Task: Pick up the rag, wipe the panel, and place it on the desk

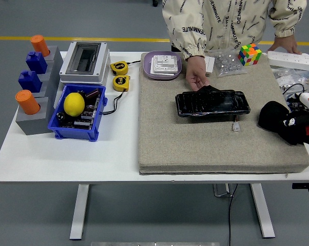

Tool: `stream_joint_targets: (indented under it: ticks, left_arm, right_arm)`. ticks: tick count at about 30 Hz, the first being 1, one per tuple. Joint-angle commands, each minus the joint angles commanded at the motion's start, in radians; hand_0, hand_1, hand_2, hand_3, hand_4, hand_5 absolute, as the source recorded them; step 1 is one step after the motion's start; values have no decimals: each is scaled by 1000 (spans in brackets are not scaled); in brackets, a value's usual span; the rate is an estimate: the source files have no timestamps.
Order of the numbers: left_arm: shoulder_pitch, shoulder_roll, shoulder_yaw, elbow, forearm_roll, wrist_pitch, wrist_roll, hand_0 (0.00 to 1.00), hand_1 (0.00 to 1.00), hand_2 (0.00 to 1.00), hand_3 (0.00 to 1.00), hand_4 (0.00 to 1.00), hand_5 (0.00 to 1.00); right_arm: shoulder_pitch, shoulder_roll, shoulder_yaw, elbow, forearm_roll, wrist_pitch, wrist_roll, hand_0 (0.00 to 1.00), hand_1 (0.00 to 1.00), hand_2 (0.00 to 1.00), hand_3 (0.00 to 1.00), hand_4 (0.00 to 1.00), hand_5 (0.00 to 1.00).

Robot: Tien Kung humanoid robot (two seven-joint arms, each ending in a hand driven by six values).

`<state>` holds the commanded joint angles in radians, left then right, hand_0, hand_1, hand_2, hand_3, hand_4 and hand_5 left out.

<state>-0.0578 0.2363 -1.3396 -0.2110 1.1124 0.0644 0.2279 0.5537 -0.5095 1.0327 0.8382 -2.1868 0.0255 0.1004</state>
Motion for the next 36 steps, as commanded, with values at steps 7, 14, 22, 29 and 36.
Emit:
stream_joint_targets:
  ticks: [7,14,22,29,36]
  left_arm:
    - [-4,-3,3,0,-1,0,0,633,658,683,573,614,508]
    - [-5,-4,1,-1,1,0,0,635,659,683,573,613,508]
    - [-4,-5,0,1,1,-1,1,633,659,684,574,615,509]
    - [-8,-7,2,-1,0,-1,0,633,658,683,574,613,507]
    - [-10,-6,5,-1,-2,0,0,634,658,684,574,614,509]
  right_arm:
    - [-1,11,5,1,1,2,1,755,721,802,811,998,627]
    - [-10,19,10,13,9,4,1,758,721,805,811,998,628]
    - [-9,36,-1,-15,16,4,0,758,721,805,811,998,628]
    - [3,52,-22,-48,30,-13,6,755,721,804,811,998,626]
    - [12,65,-35,-83,35,-64,13,752,720,795,801,998,619]
